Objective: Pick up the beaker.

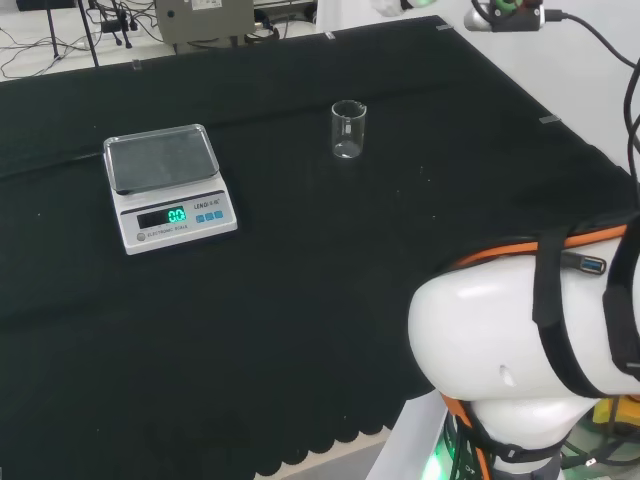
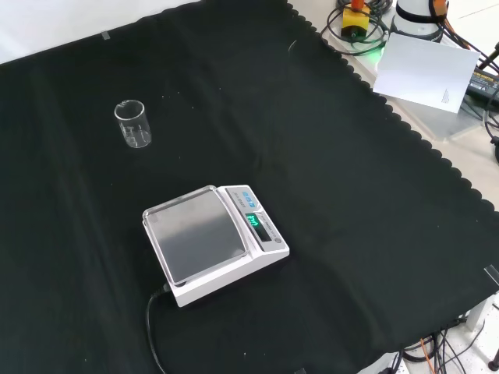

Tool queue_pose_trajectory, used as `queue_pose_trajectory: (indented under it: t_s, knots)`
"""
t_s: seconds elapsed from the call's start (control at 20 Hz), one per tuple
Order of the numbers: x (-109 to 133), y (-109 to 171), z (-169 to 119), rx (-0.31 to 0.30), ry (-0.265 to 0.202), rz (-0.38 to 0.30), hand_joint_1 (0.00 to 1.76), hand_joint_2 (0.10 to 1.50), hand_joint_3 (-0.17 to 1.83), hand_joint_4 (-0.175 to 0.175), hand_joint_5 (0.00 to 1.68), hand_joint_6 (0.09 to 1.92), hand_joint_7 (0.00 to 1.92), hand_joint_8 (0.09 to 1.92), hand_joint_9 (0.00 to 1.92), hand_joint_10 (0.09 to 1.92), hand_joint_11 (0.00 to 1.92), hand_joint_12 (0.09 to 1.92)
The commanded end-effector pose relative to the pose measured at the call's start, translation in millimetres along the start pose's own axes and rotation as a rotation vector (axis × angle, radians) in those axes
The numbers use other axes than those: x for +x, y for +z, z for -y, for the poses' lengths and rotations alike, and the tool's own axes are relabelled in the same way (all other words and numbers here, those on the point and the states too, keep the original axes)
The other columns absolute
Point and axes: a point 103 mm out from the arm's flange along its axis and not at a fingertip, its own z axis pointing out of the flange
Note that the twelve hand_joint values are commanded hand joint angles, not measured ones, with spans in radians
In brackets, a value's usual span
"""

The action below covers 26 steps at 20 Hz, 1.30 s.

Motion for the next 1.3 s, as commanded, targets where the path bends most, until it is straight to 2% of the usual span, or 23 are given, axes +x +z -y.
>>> queue_pose_trajectory:
  t_s: [0.05,0.25,0.45,0.75,0.9,1.05,1.3]
  knots:
    - [-35.0,69.8,-51.9,0.004,-0.016,0.005,0.62,0.68,0.34,0.057,0.08,0.09,0.00,0.40,0.09,0.79,0.00,1.14]
    - [-5.4,99.2,-80.4,0.009,-0.021,0.056,0.63,0.68,0.33,0.060,0.05,0.09,0.00,0.34,0.08,0.79,0.00,1.12]
    - [19.7,121.2,-109.8,0.013,-0.030,0.041,0.63,0.68,0.32,0.063,0.03,0.09,0.00,0.30,0.06,0.79,0.00,1.08]
    - [57.5,162.2,-143.0,0.076,-0.093,0.048,0.64,0.68,0.32,0.064,0.02,0.09,0.00,0.28,0.05,0.79,0.00,1.07]
    - [81.1,188.8,-159.5,0.113,-0.142,0.097,0.65,0.68,0.32,0.065,0.01,0.09,0.00,0.28,0.05,0.79,0.00,1.06]
    - [95.3,216.4,-172.6,0.154,-0.161,0.091,0.65,0.68,0.32,0.067,0.01,0.09,0.00,0.29,0.05,0.79,0.00,1.06]
    - [101.4,260.2,-202.9,0.201,-0.169,0.143,0.65,0.68,0.31,0.071,0.00,0.09,0.00,0.30,0.05,0.79,0.00,1.06]
